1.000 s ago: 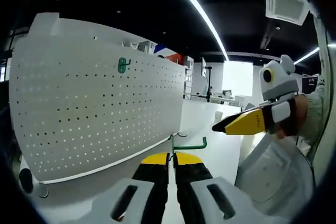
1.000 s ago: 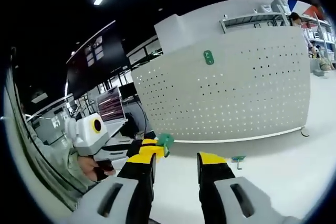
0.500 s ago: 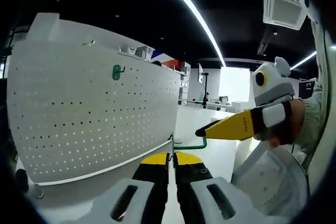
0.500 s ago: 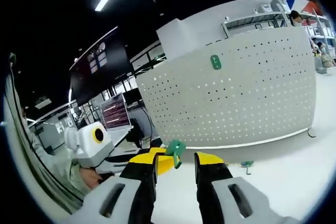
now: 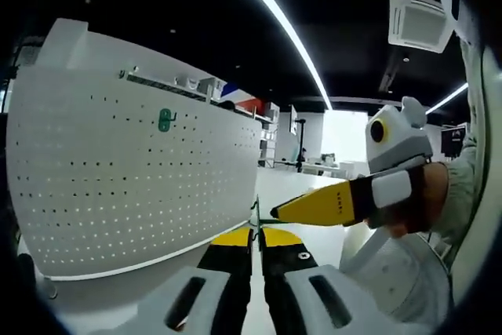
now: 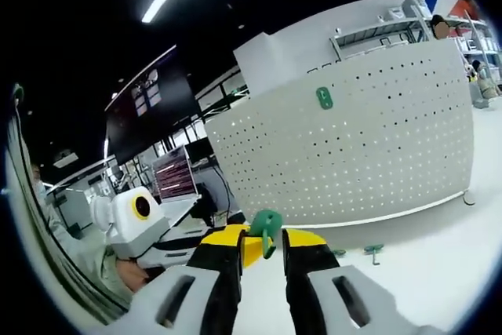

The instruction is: Insert the hook assembly into the mounting plate slot until the hook locks in place.

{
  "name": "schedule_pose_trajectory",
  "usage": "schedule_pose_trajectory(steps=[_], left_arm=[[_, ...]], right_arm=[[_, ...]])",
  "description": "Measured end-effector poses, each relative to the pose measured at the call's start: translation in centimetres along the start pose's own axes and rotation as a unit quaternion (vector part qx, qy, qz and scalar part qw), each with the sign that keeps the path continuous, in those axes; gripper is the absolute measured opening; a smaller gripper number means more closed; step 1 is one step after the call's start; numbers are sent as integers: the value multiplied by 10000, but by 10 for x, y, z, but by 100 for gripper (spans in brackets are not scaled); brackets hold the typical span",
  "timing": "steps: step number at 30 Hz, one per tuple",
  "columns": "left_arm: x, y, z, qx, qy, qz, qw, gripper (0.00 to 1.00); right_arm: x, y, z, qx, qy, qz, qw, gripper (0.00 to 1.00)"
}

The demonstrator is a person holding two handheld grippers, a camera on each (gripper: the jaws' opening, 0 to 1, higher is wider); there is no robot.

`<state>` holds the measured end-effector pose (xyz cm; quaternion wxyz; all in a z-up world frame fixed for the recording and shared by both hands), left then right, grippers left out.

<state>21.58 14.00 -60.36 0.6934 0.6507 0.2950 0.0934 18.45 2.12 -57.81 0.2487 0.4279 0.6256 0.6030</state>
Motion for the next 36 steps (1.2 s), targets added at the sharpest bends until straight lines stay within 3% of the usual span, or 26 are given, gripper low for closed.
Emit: schedule_pose_trajectory(steps=[13,23,28,32,36], left_arm=[[-7,5,0,-195,-74,-139,9997,4],[-8,9,0,-173,-37,83,9998,3],[-8,8,2,-148,-23,112,9998,4],[-9,10,3,-170,-57,176,9997,4],[-10,11,4,-113,-41,249,9996,4]], right_arm=[[2,3,1,-170,-47,133,9998,10],[5,5,-1,-213,1,250,9995,3],[10,8,-1,-189,-41,-587,9981,1],[11,10,-2,-217,-30,-818,9964,1],[9,10,-2,-217,-11,-715,9972,1]])
Point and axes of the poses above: the point that each gripper's makers call its tool centre point, and the gripper's own axes: z roughly forward along the fingers, x roughly to its left, y roughly out of its top, the point moved 8 cm from there along -z, roughly backward along the fingers, and after that the axes turned 9 degrees about -z, right-handed, at the moved point
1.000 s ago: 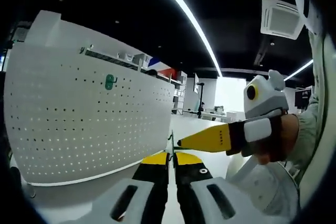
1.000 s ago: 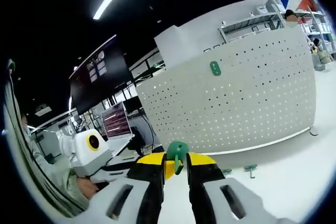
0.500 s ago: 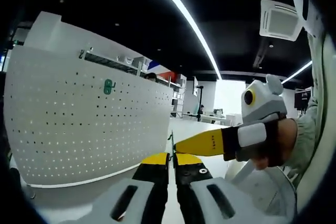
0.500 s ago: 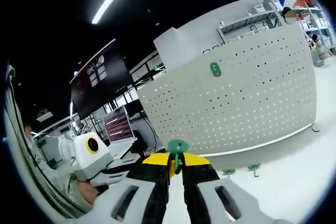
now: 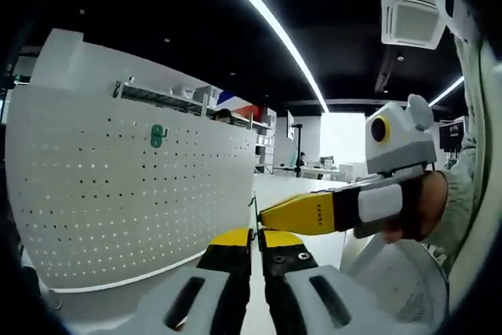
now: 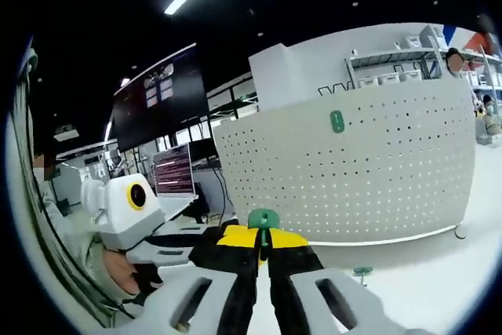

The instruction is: Insert the hook assembly into the mounting plate slot until the hook locks in place.

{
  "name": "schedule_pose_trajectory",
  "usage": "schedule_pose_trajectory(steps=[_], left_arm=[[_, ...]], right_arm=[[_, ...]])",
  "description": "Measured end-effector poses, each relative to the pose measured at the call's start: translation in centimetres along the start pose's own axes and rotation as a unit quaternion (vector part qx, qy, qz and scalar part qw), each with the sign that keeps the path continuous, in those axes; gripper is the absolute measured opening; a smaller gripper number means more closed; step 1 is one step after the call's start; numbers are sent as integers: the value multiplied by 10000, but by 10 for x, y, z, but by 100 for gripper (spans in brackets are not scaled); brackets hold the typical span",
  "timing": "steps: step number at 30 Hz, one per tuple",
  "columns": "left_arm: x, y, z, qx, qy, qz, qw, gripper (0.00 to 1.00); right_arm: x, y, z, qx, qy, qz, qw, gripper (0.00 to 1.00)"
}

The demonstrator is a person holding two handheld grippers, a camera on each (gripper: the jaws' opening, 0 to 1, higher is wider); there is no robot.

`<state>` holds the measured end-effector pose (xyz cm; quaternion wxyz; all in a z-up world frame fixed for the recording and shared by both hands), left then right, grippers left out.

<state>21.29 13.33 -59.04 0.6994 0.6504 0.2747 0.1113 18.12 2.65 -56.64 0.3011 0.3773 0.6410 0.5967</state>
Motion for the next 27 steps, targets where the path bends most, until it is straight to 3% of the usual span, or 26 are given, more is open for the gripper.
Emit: schedule_pose_trajectory(steps=[5,8,14,19,27], left_arm=[[-1,0,-1,57,12,49,10000,5],[-1,-2,-2,135,25,58,9999,9],[0,-4,-6,211,88,3,9997,19],[2,-8,-11,373,294,0,9989,33],[5,-18,-23,573,514,-35,9970,41]], right_arm=[[0,-1,0,22,16,132,9999,1],[-4,-3,1,10,-26,454,9990,1],[-7,-2,0,10,-63,488,9988,1],[-10,-4,-1,45,-120,529,9985,1],[-17,-3,-4,34,-227,559,9982,1]])
Point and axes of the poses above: the point that each gripper's makers call its tool centre point, and the gripper's own axes: z roughly forward along the fingers, x roughly to its left, y roughly out of its top, the point moved 8 cm from there along -z, roughly backward along the fingers, and after that the axes turned 9 degrees about -z, right-handed, at the moved point
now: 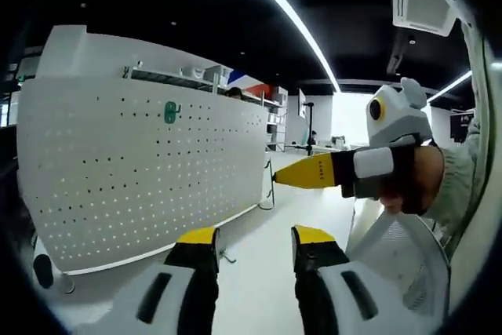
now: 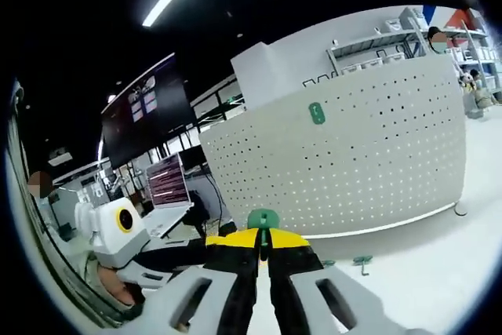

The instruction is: Insert the hook assembly into the mounting plate slot until the hook locks in place.

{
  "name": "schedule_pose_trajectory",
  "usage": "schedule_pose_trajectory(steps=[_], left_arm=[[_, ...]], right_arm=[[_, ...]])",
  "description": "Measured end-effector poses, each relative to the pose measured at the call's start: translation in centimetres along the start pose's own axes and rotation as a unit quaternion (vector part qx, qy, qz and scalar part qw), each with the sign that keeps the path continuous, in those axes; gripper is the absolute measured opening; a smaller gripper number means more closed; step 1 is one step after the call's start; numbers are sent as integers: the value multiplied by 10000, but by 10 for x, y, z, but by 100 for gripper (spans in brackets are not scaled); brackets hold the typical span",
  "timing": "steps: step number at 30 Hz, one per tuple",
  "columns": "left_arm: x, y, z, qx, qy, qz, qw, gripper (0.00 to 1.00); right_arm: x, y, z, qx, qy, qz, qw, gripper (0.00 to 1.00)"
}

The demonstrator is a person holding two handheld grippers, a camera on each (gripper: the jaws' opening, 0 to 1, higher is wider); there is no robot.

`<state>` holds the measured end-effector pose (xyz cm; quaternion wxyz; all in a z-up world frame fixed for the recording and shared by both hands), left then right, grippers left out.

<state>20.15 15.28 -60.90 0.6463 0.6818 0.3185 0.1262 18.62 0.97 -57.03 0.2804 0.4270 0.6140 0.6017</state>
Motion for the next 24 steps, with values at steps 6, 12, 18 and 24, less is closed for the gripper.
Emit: schedule_pose_trajectory(steps=[6,12,18,24], left_arm=[[5,-9,-6,120,127,-78,9998,45],[6,-17,-8,293,188,-129,9993,48],[3,-22,-10,368,172,-178,9990,48],[2,-23,-9,346,161,-211,9990,49]], right_arm=[[-9,3,-1,-27,-110,-84,9999,1],[-28,18,-1,-181,-362,-201,9990,1],[-50,36,-3,-386,-659,-355,9964,1],[-65,53,-3,-581,-892,-510,9930,1]])
Point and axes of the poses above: the point that each gripper's makers call its tool centre point, and the gripper's own axes: z roughly forward along the fingers, x roughly to its left, y roughly out of its top, the point moved 8 cm from there along -z, roughly backward along the fingers, and after that the axes turned 9 degrees about -z, right-handed, at the moved point
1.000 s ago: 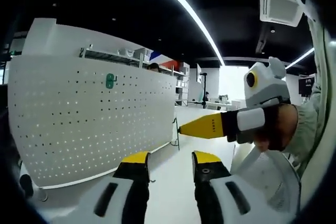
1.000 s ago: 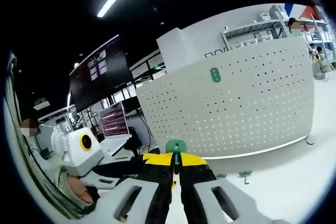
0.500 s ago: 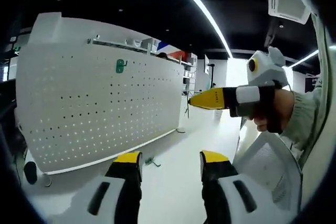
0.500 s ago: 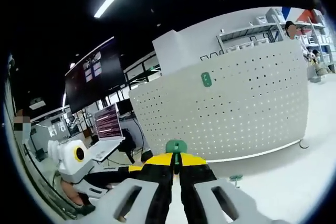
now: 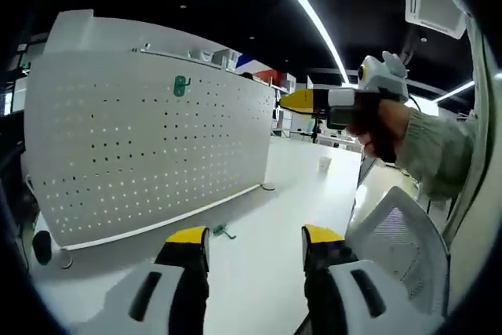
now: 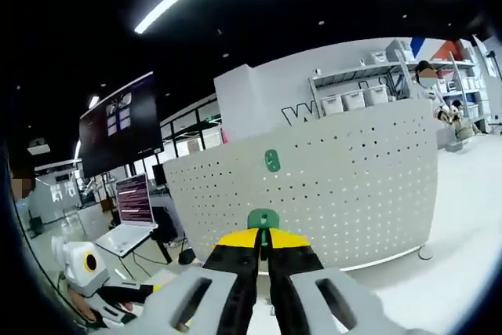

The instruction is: Insert the hook assembly into the mounting plate slot until the hook locks in place.

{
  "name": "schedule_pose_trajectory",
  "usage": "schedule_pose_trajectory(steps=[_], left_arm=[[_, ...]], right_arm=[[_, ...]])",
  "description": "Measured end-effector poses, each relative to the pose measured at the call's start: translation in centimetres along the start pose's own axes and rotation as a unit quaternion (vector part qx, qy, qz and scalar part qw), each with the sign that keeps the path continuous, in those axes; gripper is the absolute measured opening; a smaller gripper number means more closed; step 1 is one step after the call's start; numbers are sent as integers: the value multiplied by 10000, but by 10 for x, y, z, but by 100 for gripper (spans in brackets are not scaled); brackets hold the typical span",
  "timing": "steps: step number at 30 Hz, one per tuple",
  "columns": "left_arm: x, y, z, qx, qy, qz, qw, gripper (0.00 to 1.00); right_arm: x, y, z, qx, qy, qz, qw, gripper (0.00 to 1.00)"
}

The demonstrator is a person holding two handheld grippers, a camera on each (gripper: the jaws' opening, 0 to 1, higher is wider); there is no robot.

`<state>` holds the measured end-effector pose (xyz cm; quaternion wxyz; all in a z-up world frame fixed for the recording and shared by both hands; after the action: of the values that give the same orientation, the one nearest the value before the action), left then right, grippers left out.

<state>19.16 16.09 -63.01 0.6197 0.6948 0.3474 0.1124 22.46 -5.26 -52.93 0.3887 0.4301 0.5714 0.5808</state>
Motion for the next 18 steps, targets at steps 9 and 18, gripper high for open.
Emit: schedule_pose_trajectory(steps=[9,18], left_arm=[[2,1,0,-57,56,7,10000,49],[6,-1,1,-59,93,-45,9999,49]], right_arm=[[-13,12,10,-162,-140,-63,9998,1],[-23,14,26,-214,-286,-348,9988,1]])
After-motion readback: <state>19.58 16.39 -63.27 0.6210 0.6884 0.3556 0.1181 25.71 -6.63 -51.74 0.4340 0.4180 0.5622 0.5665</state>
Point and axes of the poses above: the point that each gripper's makers call its tool centre point, and the gripper's own axes: z roughly forward along the fingers, x roughly to its left, y roughly out of its top, the point moved 8 cm from there along -z, roughly backward along the fingers, and after that the axes turned 9 degrees about -z, right-handed, at the moved point
